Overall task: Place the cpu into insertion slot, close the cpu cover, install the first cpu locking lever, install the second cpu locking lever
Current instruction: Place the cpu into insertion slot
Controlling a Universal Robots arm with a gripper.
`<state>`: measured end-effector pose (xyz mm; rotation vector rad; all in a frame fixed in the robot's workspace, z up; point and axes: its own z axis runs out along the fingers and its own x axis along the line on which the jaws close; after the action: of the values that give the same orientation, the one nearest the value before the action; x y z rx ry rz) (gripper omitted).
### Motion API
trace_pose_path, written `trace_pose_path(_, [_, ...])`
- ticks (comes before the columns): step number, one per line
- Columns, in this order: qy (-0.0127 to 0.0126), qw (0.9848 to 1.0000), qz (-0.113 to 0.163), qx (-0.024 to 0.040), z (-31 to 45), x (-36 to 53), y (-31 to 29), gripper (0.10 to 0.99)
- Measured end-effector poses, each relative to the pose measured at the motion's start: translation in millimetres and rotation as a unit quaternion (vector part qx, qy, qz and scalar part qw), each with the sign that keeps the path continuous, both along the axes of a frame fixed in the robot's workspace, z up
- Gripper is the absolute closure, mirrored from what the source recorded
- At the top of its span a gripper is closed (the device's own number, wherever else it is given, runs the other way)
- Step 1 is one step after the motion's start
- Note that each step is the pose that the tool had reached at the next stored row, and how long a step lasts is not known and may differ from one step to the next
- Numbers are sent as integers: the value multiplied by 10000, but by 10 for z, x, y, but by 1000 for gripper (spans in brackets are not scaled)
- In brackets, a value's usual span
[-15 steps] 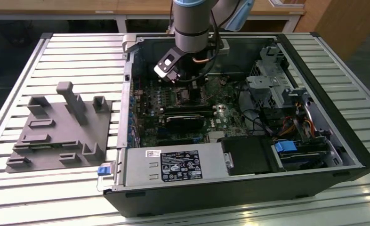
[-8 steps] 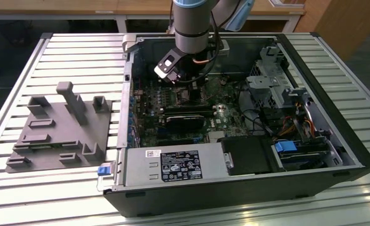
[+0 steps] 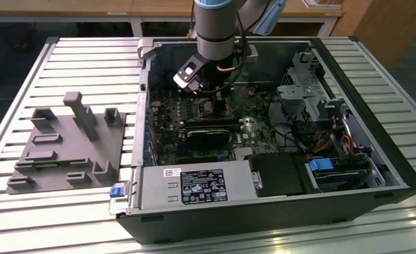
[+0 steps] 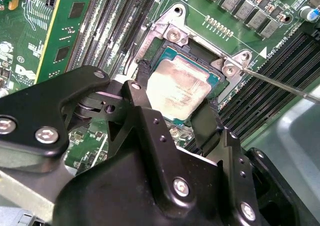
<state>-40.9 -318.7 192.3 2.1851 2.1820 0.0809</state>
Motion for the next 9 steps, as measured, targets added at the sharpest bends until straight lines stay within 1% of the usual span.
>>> trace_pose_path(1, [0, 10000, 0, 0, 0, 0, 0, 475])
trace_pose_path(6, [0, 10000, 0, 1, 3, 0, 0, 475])
trace_pose_path(9, [0, 10000, 0, 2, 43, 0, 0, 475])
